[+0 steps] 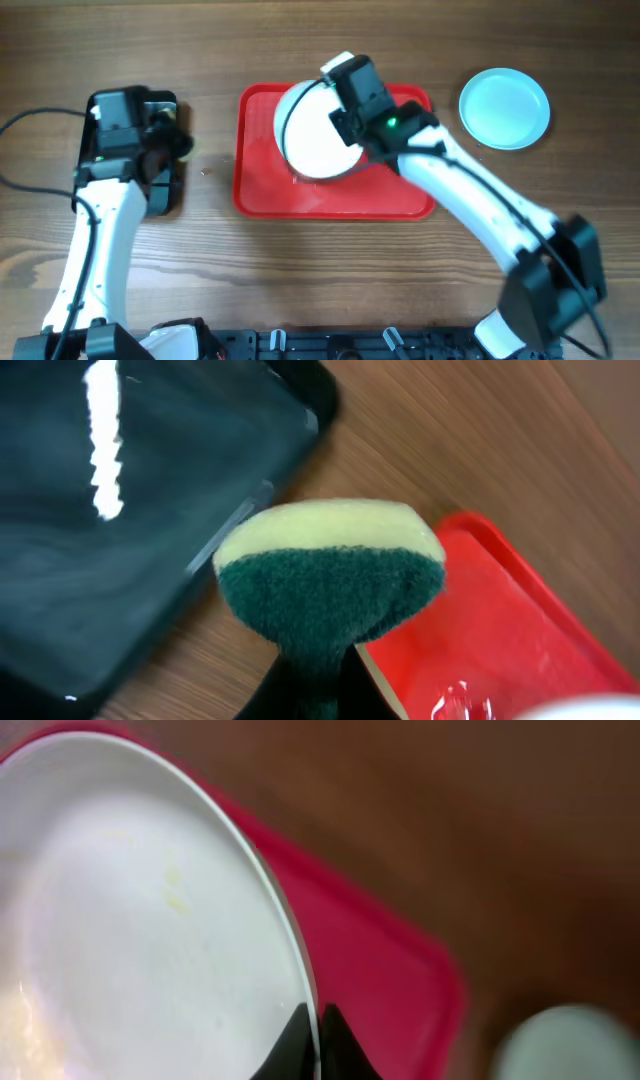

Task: Clean dirty plates on tray and stack at the side

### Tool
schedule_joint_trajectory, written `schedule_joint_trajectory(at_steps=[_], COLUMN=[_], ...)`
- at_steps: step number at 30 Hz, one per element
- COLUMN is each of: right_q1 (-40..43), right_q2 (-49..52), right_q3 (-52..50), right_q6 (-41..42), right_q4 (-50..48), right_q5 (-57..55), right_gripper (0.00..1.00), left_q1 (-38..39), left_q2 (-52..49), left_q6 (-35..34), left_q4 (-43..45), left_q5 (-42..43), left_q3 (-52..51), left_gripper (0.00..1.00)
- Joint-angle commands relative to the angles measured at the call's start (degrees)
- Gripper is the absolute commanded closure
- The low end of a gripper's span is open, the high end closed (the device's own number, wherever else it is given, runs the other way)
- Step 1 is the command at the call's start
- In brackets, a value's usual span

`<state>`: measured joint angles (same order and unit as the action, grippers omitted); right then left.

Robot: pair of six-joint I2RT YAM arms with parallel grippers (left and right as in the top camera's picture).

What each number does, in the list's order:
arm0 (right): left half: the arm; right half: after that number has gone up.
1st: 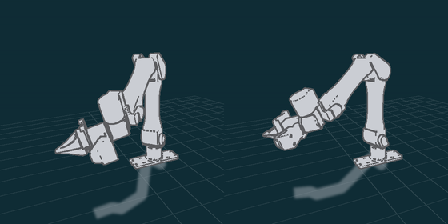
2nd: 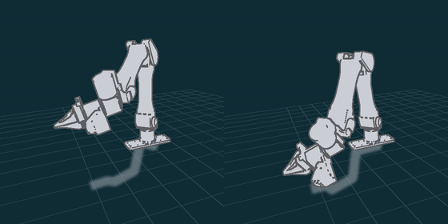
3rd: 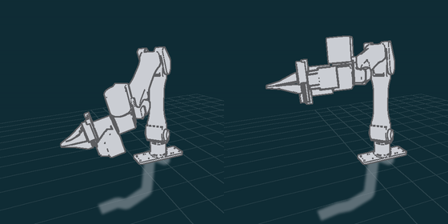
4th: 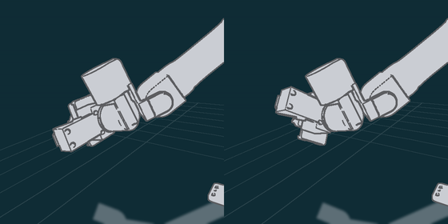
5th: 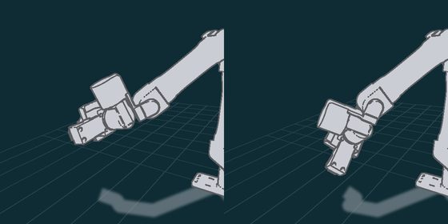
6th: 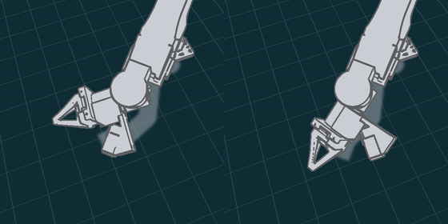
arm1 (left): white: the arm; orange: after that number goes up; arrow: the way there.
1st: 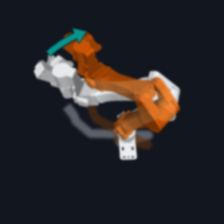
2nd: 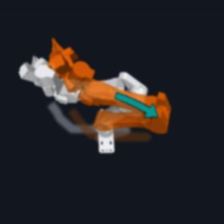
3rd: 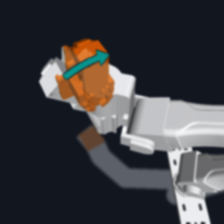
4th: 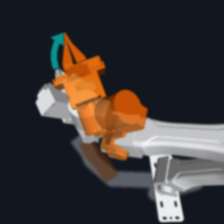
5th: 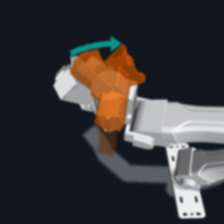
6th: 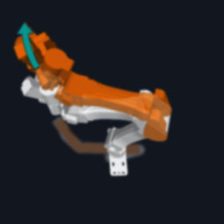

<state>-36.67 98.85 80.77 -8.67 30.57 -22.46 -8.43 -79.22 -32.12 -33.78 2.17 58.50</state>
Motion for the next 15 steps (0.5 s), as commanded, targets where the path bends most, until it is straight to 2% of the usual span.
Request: schedule_joint_trajectory(at_steps=[1, 5, 9, 15], right_q1=[-6.54, -12.07, -15.74, -19.89], right_q2=[-3.26, -3.19, -3.19, -3.19], right_q3=[1.53, 1.51, 1.51, 1.51], right_q6=[-20.59, -40.5, -55.39, -71.47], right_q4=[-5.7, -13.97, -22.71, -35.19], right_q5=[-22.62, -31.54, -36.48, -41.9], right_gripper=[0.96, 0.96, 0.96, 0.96], left_q1=[-5.79, -8.76, -9.44, -9.44], left_q2=[0.2, -0.22, -2.58, -8.81], left_q6=[-0.52, -0.5, -0.39, -0.28], left_q4=[-0.11, -0.09, 0.15, 1.27], left_q5=[6.49, 6.58, 6.56, 6.54], left_q3=[-0.33, -0.44, -0.44, -0.44], left_gripper=[0.96, 0.96, 0.96, 0.96])
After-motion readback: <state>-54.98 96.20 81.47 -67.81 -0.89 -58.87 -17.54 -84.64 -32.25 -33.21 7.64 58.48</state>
